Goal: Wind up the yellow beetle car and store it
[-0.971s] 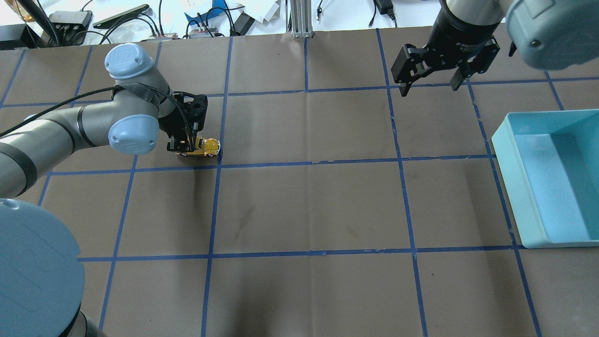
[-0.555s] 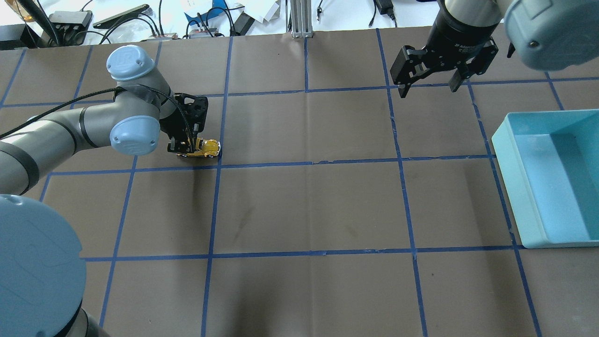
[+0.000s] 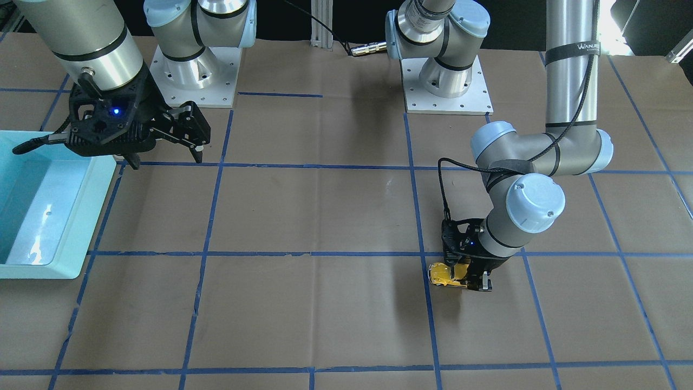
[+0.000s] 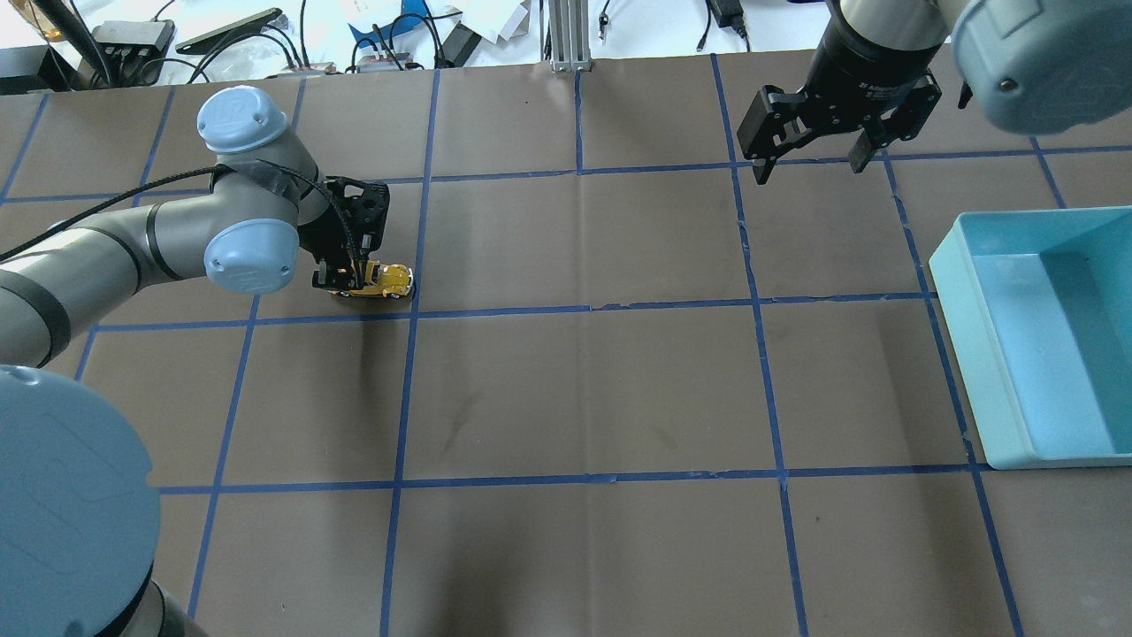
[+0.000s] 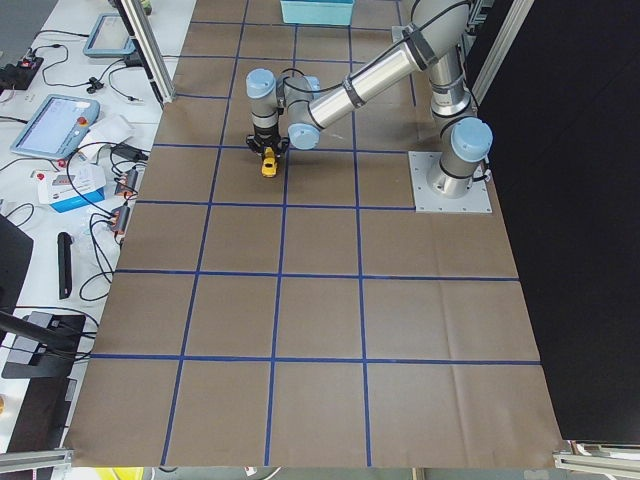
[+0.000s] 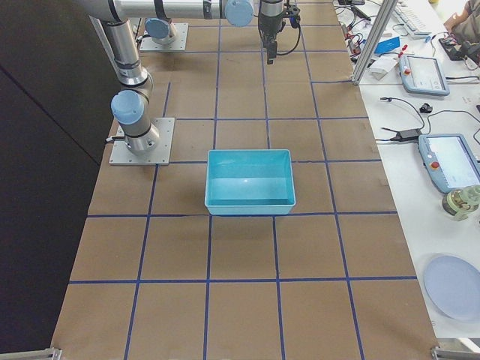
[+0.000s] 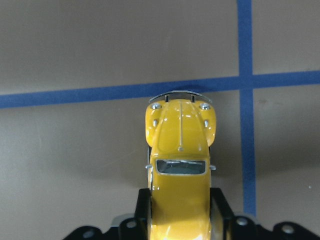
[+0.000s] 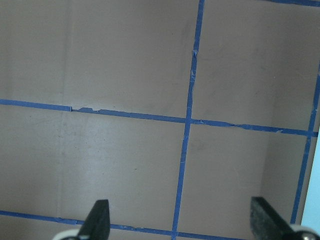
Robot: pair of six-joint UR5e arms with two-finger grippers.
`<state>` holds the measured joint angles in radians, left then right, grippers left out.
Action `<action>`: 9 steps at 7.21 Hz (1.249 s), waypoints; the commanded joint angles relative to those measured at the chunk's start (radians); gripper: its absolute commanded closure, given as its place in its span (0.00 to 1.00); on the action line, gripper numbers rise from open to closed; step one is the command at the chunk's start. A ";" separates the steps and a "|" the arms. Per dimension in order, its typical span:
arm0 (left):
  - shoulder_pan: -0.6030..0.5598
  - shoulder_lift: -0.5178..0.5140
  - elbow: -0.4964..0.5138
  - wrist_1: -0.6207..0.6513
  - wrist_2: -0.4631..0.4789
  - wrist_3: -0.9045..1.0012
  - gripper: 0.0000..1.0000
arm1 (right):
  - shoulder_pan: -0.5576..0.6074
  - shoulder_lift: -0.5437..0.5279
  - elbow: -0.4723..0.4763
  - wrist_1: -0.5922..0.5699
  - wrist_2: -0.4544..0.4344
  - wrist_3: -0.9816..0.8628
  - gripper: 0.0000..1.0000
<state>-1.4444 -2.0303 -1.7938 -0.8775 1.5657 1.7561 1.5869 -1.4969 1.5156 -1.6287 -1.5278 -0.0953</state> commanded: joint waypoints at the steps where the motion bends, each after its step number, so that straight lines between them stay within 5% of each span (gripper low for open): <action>1: 0.002 0.002 -0.001 0.000 -0.001 0.002 1.00 | 0.001 -0.002 0.000 0.000 0.000 0.000 0.00; 9: 0.035 0.004 -0.001 0.000 0.002 0.017 1.00 | -0.001 -0.002 -0.002 -0.002 0.000 0.000 0.00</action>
<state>-1.4112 -2.0265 -1.7952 -0.8773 1.5676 1.7641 1.5866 -1.4987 1.5143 -1.6304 -1.5279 -0.0951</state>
